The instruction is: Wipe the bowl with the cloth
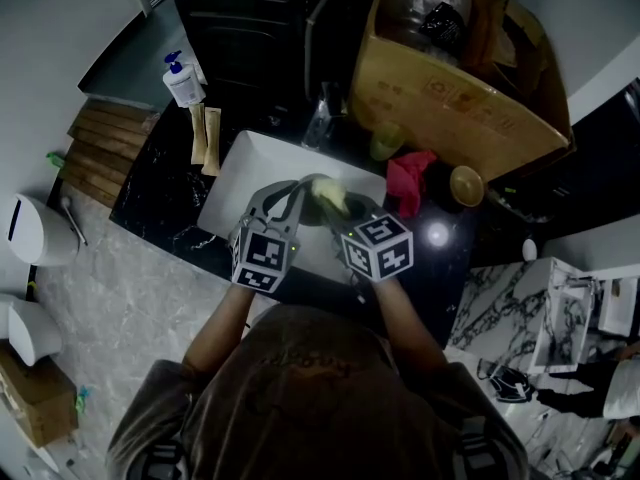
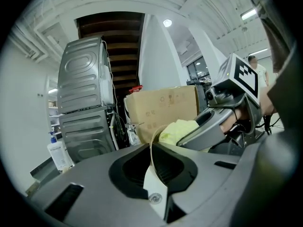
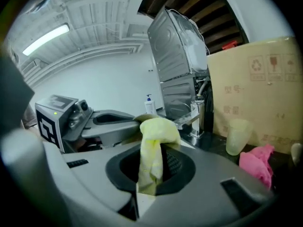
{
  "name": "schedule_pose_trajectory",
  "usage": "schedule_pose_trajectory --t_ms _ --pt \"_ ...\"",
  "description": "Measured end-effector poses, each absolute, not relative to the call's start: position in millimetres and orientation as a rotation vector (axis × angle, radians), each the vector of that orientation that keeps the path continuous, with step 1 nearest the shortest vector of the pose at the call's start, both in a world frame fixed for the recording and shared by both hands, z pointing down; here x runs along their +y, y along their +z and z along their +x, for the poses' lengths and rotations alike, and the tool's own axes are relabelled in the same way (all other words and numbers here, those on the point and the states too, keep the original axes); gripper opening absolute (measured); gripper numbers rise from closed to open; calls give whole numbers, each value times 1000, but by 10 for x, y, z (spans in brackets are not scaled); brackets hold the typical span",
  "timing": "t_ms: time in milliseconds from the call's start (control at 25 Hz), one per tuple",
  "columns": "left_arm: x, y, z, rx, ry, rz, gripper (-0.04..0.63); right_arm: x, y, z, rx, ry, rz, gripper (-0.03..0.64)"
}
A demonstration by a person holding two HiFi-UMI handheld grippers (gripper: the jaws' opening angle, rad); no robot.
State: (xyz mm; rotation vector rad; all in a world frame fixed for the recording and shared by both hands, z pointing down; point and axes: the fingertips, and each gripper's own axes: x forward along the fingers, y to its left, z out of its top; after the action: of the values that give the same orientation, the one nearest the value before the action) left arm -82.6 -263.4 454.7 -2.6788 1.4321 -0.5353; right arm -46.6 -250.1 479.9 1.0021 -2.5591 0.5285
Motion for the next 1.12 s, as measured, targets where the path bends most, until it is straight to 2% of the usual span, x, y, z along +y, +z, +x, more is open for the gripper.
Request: schedule_pose_trajectory --t_ms 440,1120 --pt "-2724 4479 -899 1484 -498 -2666 32 -2342 5111 -418 -2464 627 921 28" --pt "-2755 4555 -903 1509 -458 -2749 29 -2119 5118 -819 -2528 581 683 29"
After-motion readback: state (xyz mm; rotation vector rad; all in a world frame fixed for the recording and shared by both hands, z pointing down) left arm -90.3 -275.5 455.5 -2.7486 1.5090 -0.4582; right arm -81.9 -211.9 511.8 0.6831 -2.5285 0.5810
